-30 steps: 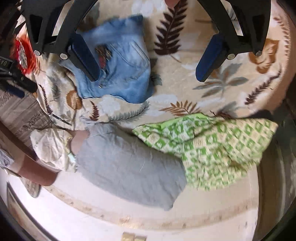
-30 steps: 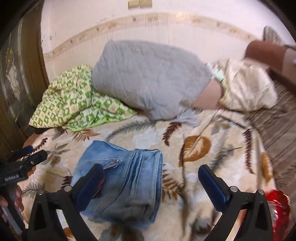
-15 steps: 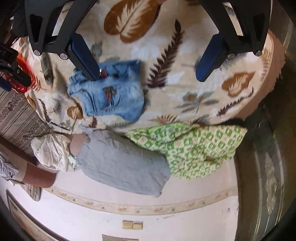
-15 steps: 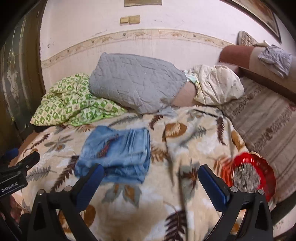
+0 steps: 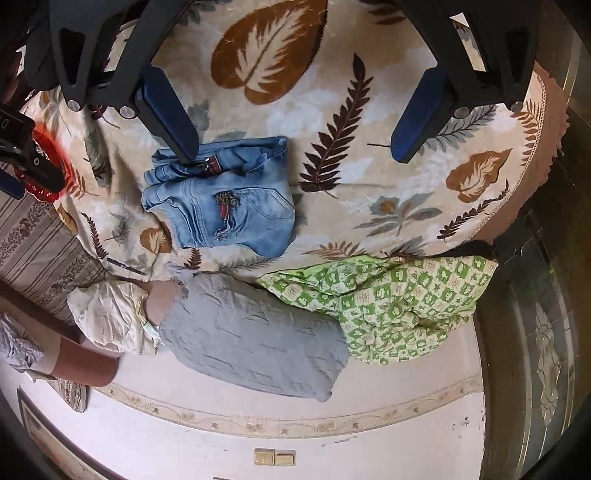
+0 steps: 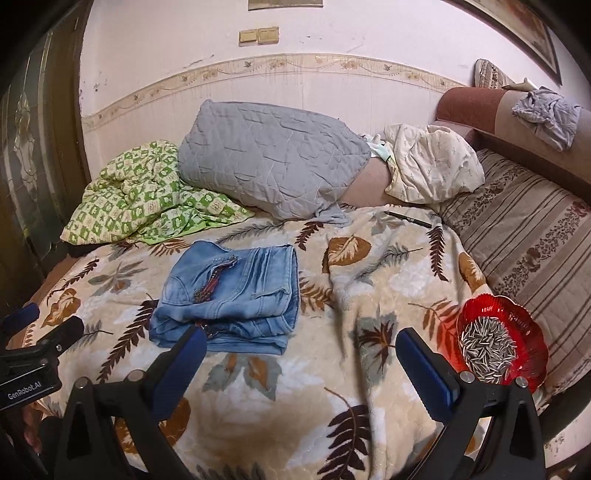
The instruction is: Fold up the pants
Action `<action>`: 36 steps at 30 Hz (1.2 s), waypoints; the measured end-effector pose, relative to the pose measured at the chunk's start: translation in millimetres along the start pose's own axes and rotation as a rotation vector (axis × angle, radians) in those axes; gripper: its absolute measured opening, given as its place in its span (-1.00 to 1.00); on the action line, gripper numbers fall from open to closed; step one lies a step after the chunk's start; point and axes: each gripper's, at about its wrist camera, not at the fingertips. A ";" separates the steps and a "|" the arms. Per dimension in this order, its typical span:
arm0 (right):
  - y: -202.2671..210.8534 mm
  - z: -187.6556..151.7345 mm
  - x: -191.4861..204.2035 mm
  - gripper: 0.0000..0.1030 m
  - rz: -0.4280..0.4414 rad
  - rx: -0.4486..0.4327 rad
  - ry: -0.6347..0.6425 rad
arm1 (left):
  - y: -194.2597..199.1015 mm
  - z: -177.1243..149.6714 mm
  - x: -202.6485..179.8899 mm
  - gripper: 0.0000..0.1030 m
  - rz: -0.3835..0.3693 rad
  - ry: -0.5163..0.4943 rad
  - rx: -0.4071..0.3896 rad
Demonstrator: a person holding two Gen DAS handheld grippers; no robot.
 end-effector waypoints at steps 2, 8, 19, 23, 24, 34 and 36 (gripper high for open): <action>0.3 0.3 0.5 1.00 0.002 -0.001 0.000 | -0.3 0.2 0.4 1.00 0.001 0.000 -0.001; -0.4 0.1 3.8 1.00 0.008 0.004 0.014 | 0.1 0.5 -1.5 1.00 -0.005 0.003 0.006; 0.1 4.3 4.0 1.00 0.014 0.002 0.017 | 5.8 6.2 -0.9 1.00 -0.013 0.005 0.001; 0.6 6.1 4.5 1.00 0.015 0.000 0.023 | 6.1 7.2 -1.4 1.00 -0.013 0.003 0.000; 0.9 6.2 4.6 1.00 0.016 -0.001 0.022 | 5.5 7.4 -1.1 1.00 -0.012 0.003 0.000; -0.1 7.0 4.3 1.00 0.016 0.001 0.025 | 4.9 7.9 -1.3 1.00 -0.014 0.000 0.001; -0.6 6.7 4.6 1.00 0.018 0.004 0.028 | 4.9 7.7 -1.9 1.00 -0.013 0.000 0.000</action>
Point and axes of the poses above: each gripper's, at about its wrist camera, not at the fingertips, and y roughly against the way its jaws point, x to its left, z to its top, and after that the axes turned 13 degrees about -z, right-handed
